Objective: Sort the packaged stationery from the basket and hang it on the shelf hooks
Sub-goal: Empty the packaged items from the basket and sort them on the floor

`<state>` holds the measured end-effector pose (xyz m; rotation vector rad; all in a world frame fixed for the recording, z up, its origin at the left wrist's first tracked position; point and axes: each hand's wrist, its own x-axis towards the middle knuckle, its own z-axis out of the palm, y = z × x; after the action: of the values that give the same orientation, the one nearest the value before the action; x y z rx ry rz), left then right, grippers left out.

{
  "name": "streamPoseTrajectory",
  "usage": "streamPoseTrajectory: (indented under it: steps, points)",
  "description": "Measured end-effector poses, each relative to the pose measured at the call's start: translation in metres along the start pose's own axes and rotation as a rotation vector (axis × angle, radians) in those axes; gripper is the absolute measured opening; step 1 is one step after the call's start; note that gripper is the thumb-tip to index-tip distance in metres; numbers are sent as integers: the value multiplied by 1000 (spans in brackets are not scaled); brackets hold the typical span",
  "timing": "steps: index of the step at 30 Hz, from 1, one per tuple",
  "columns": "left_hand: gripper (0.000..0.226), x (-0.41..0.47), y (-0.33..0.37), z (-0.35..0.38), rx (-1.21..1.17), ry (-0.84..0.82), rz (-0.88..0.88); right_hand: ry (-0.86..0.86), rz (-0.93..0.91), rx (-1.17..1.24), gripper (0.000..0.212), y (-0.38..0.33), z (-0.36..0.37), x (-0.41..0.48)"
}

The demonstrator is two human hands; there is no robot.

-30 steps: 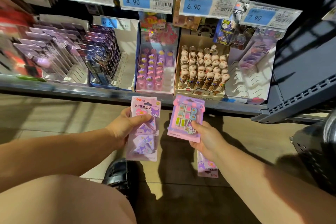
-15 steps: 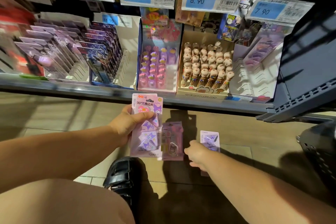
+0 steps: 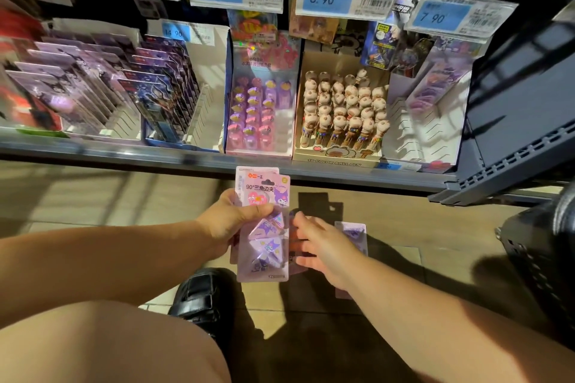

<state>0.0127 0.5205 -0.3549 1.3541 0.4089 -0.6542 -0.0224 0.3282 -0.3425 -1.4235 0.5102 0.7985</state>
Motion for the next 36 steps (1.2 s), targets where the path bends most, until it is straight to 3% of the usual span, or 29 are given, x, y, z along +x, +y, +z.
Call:
streamPoseTrajectory:
  steps: [3,5,9,13,23,30,34,36]
  points:
    - [99,-4,-1,14,-8,-19,7,1,-81,-74,28,6,8,2]
    - [71,-7,2,22,26,-67,12,33,-110,-62,31,10,8,1]
    - [55,-8,4,28,14,-57,-53,61,-93,147,32,18,-7,2]
    - [13,-5,1,28,-3,28,-97,138,-61,207,25,28,-38,4]
    - [18,2,-8,32,33,77,-157,496,85,-273,43,62,-115,10]
    - [19,12,-15,40,135,137,-206,514,138,-391,42,67,-129,21]
    - [4,17,-17,44,122,113,-242,578,204,-470,58,66,-132,24]
    - [7,17,-16,48,86,92,-268,585,186,-478,60,67,-129,23]
